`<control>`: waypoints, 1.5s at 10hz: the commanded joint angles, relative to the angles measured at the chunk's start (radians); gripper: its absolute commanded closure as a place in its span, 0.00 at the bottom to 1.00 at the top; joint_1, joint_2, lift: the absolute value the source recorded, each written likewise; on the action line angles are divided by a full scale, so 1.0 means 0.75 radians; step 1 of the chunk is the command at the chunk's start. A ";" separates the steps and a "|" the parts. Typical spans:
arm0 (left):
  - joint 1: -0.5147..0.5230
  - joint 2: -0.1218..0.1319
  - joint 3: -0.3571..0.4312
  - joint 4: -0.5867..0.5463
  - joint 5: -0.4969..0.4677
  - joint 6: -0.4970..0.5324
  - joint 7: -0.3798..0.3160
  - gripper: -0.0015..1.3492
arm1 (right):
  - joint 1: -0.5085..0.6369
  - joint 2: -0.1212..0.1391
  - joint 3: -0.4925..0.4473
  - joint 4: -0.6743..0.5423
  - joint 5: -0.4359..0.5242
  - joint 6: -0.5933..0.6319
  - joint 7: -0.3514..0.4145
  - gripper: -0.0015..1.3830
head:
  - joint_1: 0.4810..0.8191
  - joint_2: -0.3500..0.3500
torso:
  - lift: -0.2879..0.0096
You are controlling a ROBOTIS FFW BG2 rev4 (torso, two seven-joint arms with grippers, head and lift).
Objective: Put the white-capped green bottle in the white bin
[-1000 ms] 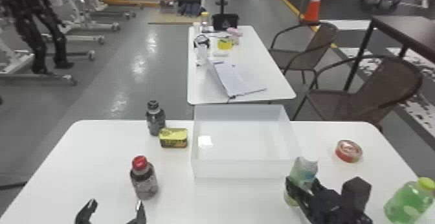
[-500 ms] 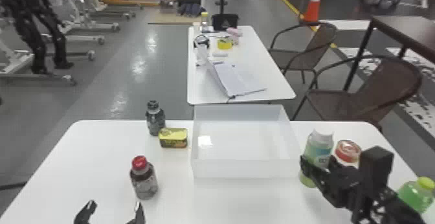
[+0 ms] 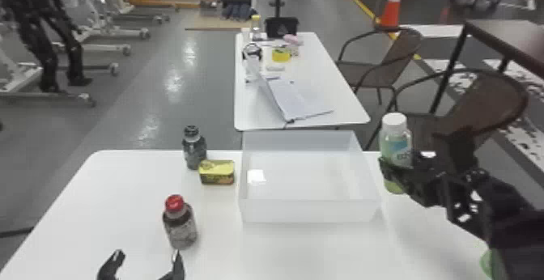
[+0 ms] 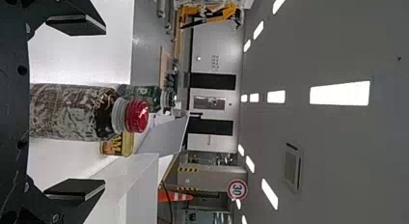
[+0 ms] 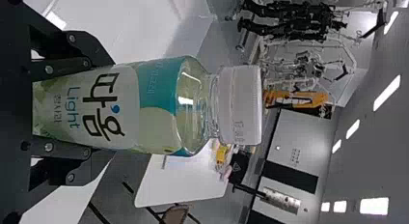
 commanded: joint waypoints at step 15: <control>-0.214 0.241 -0.418 0.144 0.243 -0.145 0.296 0.13 | -0.656 -0.311 0.668 0.625 -0.135 -0.201 0.109 0.49 | 0.20 0.50 | 0.63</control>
